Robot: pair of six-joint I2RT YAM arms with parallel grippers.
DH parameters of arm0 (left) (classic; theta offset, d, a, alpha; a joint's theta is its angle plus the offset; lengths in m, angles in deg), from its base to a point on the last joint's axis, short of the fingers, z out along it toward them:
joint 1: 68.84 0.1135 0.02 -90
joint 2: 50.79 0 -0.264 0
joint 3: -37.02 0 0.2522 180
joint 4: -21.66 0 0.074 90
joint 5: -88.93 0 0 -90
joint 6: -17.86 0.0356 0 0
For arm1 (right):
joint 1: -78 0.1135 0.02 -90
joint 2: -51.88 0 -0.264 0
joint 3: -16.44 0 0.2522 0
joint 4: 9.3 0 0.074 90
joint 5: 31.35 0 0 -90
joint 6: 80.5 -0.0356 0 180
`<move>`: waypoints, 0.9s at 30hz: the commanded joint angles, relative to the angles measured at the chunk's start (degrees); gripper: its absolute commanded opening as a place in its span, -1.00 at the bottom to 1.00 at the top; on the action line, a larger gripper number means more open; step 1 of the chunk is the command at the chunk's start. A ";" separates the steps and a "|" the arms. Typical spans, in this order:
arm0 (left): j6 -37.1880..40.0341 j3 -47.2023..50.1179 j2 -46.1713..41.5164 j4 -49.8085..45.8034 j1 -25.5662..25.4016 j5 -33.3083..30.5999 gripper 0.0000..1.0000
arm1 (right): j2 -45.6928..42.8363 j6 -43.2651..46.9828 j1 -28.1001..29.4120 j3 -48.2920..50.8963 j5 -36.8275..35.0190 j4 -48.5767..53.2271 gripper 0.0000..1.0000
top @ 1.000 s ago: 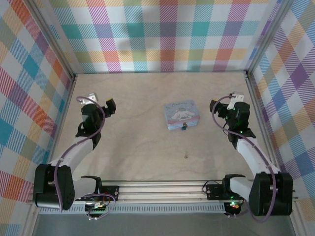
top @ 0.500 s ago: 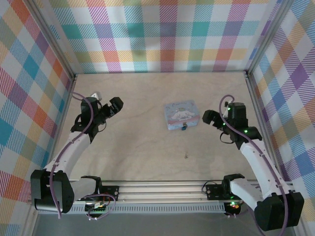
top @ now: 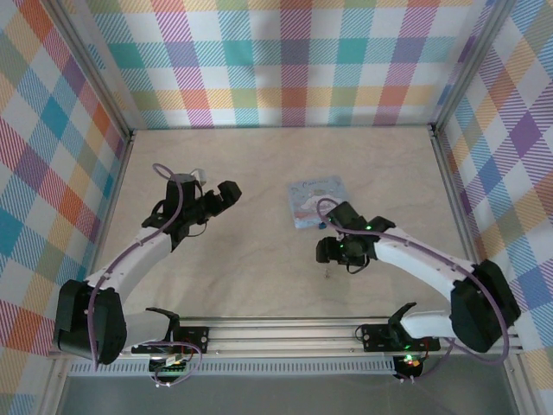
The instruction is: Unlock the padlock with the key
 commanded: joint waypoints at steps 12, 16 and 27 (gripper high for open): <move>-0.19 -2.23 1.53 -0.22 -0.50 -0.04 1.00 | 11.79 -2.43 5.43 -0.83 0.17 -0.42 0.03; -0.14 -2.42 1.79 -0.51 -0.56 -0.16 1.00 | 14.21 -2.30 6.12 -1.80 -0.02 -0.26 -0.07; 0.30 -3.12 2.18 -1.45 -0.58 -0.50 1.00 | 16.43 -2.14 7.46 -3.66 -0.90 1.93 -0.30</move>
